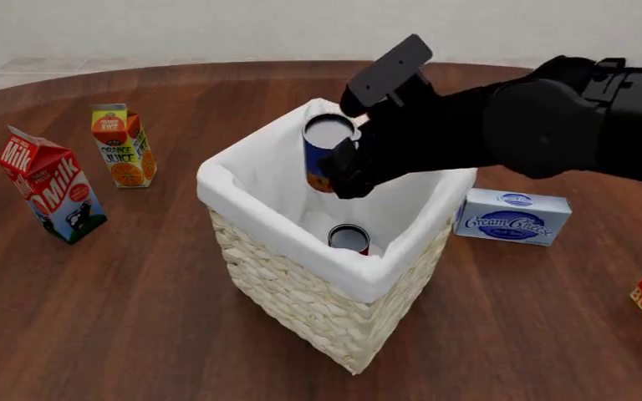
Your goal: Pick up the alphabet soup and the tomato sauce, and put them in the basket.
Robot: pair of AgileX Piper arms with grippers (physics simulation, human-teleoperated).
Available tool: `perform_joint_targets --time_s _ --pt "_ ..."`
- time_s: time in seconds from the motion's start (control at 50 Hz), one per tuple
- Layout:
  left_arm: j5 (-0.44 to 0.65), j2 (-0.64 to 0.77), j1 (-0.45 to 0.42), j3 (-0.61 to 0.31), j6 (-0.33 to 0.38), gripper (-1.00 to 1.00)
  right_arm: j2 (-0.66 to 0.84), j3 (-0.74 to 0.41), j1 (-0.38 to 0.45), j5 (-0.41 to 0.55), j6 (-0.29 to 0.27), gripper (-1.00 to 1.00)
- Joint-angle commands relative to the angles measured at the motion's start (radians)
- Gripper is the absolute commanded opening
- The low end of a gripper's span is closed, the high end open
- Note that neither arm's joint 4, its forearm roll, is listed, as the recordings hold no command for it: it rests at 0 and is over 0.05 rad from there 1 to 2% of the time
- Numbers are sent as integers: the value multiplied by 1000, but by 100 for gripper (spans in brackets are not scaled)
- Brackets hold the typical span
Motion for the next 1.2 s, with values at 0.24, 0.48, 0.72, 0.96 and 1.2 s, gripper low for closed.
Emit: perform_joint_targets --time_s 0.24,0.48,0.72,0.96,1.2 --pt "-7 1 8 8 -6 100 56 -14 26 -15 19 -100" --pt "-15 3 12 16 -11 100 84 -19 33 -17 15 -100" --pt "-22 4 14 20 -15 100 105 -21 38 -19 16 -100" --pt "-19 2 15 20 -14 100 116 -18 37 -18 19 -100" --pt "-20 2 16 20 -13 100 117 -23 32 -14 20 100"
